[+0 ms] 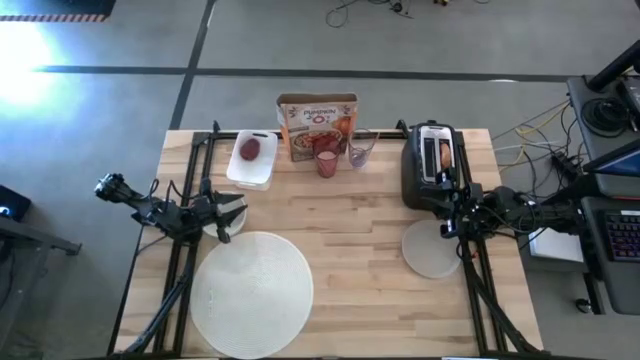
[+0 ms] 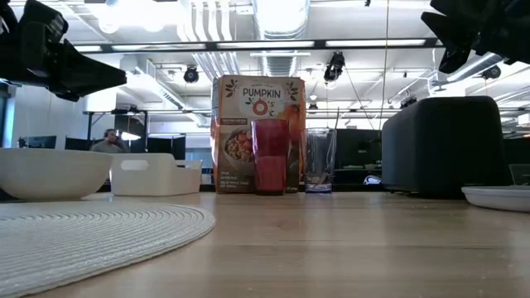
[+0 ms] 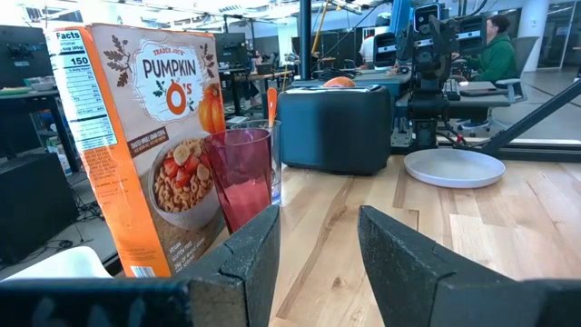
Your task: Arrange a breakfast setting
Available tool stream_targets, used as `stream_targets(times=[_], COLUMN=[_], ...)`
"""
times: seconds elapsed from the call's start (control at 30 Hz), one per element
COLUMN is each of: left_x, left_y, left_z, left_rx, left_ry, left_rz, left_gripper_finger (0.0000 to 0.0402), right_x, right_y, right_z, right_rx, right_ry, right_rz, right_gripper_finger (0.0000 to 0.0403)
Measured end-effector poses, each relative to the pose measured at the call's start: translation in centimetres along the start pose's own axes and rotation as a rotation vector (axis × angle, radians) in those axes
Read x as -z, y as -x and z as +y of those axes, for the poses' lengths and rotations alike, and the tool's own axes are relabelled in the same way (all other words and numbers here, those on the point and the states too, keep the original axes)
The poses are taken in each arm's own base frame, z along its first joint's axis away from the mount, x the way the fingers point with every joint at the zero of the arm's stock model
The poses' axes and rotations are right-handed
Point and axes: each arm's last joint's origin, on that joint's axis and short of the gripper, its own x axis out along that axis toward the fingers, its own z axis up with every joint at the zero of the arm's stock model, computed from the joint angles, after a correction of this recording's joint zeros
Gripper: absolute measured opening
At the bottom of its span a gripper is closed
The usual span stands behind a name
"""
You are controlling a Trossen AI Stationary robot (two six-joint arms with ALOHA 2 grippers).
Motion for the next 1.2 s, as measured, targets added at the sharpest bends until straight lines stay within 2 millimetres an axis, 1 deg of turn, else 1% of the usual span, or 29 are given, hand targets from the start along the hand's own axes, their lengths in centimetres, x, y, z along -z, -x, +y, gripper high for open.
stream_targets(times=[0.73,0.77,0.87,0.93,1.1,1.2], left_x=[0.0,0.0,-0.4,-0.8,-1.7,-1.9], left_y=[0.0,0.0,0.0,0.0,0.1,0.1], left_z=[0.0,0.0,0.1,0.2,0.4,0.4], left_rx=[0.000,-0.001,-0.015,-0.042,-0.062,-0.063], left_ry=[0.004,-0.012,-0.137,-0.168,-0.083,-0.053], left_rz=[-0.002,-0.004,-0.030,-0.059,-0.121,-0.135], left_gripper_finger=[0.0134,0.0134,0.0134,0.0134,0.0134,0.0134], right_x=[0.0,0.0,0.0,0.0,0.0,0.0], right_y=[0.0,0.0,0.0,0.0,0.0,0.0], right_z=[0.0,0.0,0.0,0.0,0.0,0.0], right_rx=[0.000,0.000,0.000,0.000,0.000,0.000], right_ry=[0.000,0.000,0.000,0.000,0.000,0.000], right_rz=[0.000,0.000,0.000,0.000,0.000,-0.001], right_gripper_finger=[0.0118,0.0118,0.0118,0.0118,0.0118,0.0118])
